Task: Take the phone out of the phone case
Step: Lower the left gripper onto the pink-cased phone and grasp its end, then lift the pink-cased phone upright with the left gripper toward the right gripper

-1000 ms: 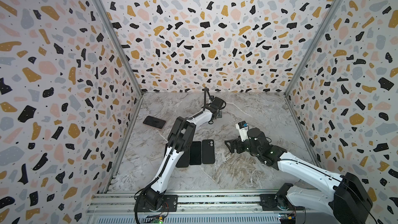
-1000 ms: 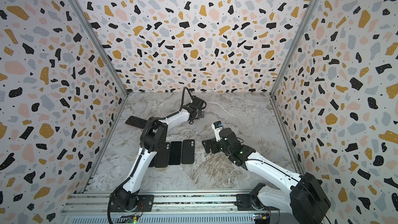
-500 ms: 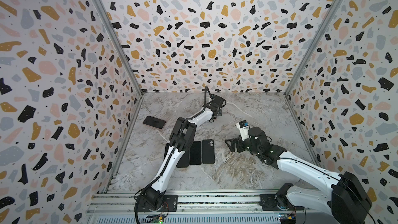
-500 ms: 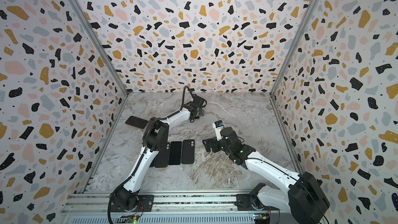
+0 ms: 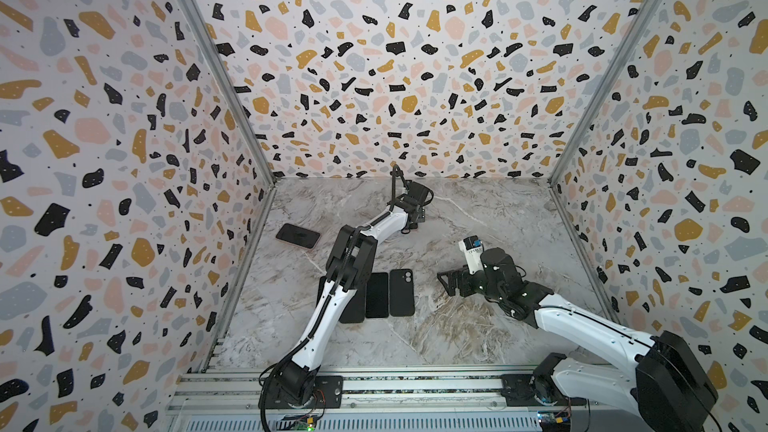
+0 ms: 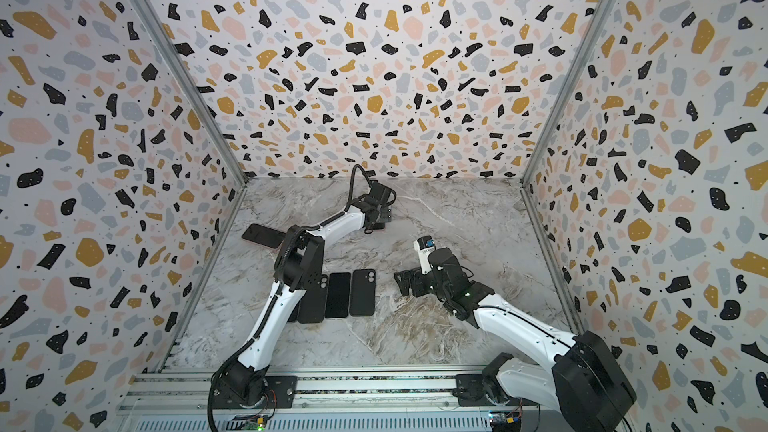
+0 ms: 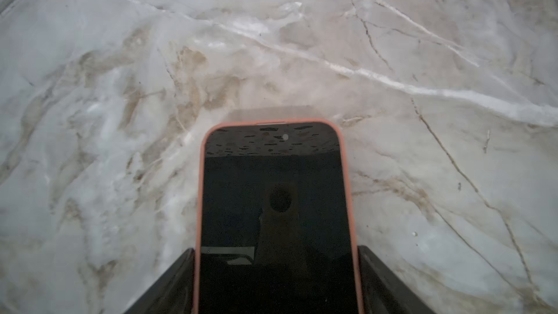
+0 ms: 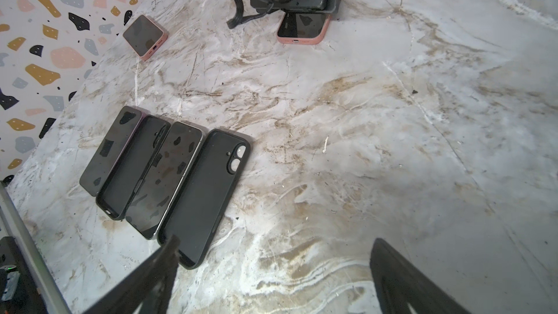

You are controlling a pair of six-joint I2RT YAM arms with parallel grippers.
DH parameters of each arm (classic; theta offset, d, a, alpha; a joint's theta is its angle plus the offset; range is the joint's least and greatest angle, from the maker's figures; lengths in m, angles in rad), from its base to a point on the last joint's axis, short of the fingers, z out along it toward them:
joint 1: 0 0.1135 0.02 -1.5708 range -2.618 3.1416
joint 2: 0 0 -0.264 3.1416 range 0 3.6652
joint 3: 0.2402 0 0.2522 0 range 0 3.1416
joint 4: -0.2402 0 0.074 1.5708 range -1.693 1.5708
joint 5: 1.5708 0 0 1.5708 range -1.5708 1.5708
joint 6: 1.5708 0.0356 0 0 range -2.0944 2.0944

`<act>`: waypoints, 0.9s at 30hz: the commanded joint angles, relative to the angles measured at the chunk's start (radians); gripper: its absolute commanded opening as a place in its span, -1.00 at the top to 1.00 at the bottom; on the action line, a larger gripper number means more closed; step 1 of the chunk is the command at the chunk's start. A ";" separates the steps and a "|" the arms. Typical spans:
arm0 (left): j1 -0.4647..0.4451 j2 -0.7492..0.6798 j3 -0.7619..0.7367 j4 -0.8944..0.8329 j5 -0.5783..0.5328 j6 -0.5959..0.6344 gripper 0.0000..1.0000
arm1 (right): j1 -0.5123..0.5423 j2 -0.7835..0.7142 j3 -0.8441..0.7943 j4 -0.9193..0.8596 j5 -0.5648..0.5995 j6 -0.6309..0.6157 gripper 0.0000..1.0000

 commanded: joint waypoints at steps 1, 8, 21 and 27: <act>0.011 -0.001 -0.039 0.002 0.044 -0.002 -0.50 | -0.023 -0.027 -0.017 0.023 -0.018 0.013 -1.00; 0.011 -0.118 -0.179 0.075 0.072 -0.009 -0.35 | -0.089 -0.031 -0.056 0.071 -0.071 0.029 -1.00; 0.009 -0.402 -0.491 0.285 0.295 -0.076 -0.13 | -0.233 0.080 -0.114 0.354 -0.357 0.152 -1.00; -0.020 -0.558 -0.655 0.394 0.358 -0.137 -0.12 | -0.233 0.137 -0.113 0.487 -0.418 0.227 -0.87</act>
